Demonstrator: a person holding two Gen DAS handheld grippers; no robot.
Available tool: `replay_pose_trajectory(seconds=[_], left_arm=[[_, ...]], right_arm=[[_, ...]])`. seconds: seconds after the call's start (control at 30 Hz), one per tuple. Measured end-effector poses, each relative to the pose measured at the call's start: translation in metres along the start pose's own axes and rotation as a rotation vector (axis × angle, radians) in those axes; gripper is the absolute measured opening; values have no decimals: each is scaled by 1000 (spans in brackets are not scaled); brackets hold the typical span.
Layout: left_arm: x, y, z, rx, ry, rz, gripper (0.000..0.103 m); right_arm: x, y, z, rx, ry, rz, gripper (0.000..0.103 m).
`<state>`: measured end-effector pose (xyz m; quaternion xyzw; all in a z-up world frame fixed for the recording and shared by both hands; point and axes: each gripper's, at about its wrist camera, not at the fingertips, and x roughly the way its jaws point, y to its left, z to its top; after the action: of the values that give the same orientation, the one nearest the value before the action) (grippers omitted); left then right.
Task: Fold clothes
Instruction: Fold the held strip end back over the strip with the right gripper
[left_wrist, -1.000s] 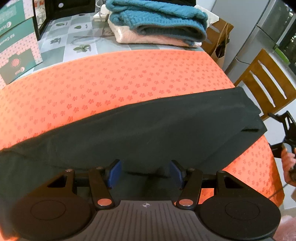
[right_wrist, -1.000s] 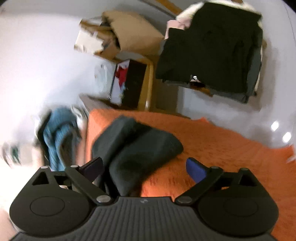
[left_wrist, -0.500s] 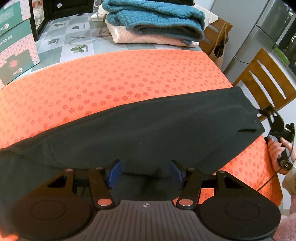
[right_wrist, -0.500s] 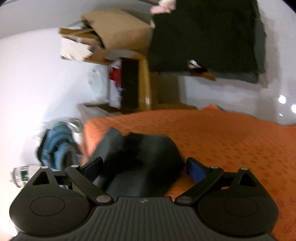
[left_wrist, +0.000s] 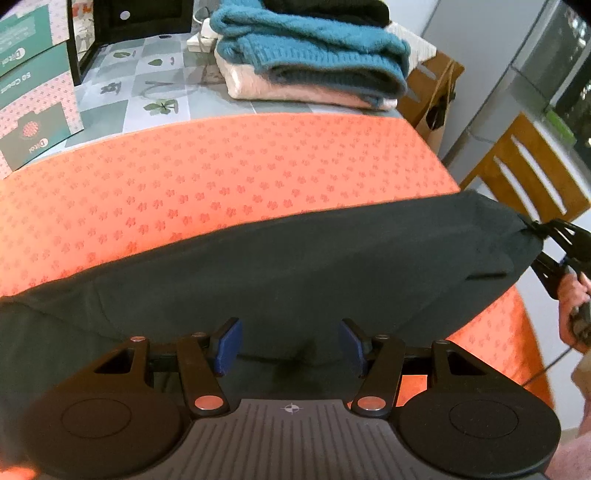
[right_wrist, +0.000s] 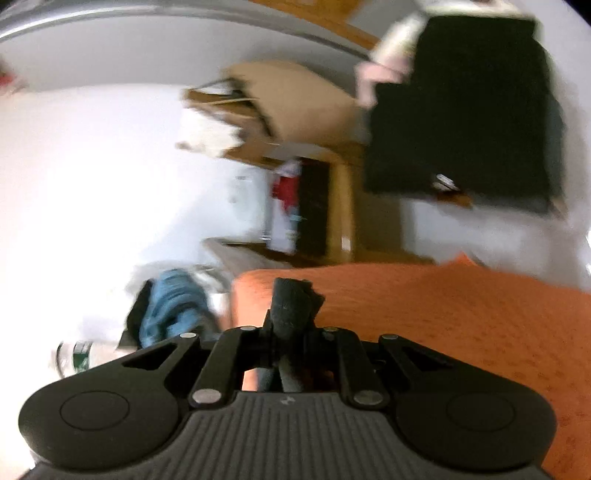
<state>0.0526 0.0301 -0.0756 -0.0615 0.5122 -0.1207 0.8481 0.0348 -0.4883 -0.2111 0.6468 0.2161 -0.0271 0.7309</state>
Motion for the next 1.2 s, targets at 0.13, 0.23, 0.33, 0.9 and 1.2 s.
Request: replay_pose_trajectory(seconds=[0.13,0.23,0.33,0.9,1.2], left_arm=[[-7,-1,10,-46,-32,-52,60],[-10,-4,15,-58,-49,-75,60],[-13,-6,17,-59,-59,-87,60],[-8,-7,15,-47,-41,-76,60],[8,-54,30,122,-46,-130,60]], right_arm=[[-10,56,-18,-216,4,44,13],[-10,102,-47,-491,32,28,13],[-3,137,-85,-764,85,16,13],[12,139,-203,-1483,351,-50,56],[-30,151,-161,-1286,282,-11,61]])
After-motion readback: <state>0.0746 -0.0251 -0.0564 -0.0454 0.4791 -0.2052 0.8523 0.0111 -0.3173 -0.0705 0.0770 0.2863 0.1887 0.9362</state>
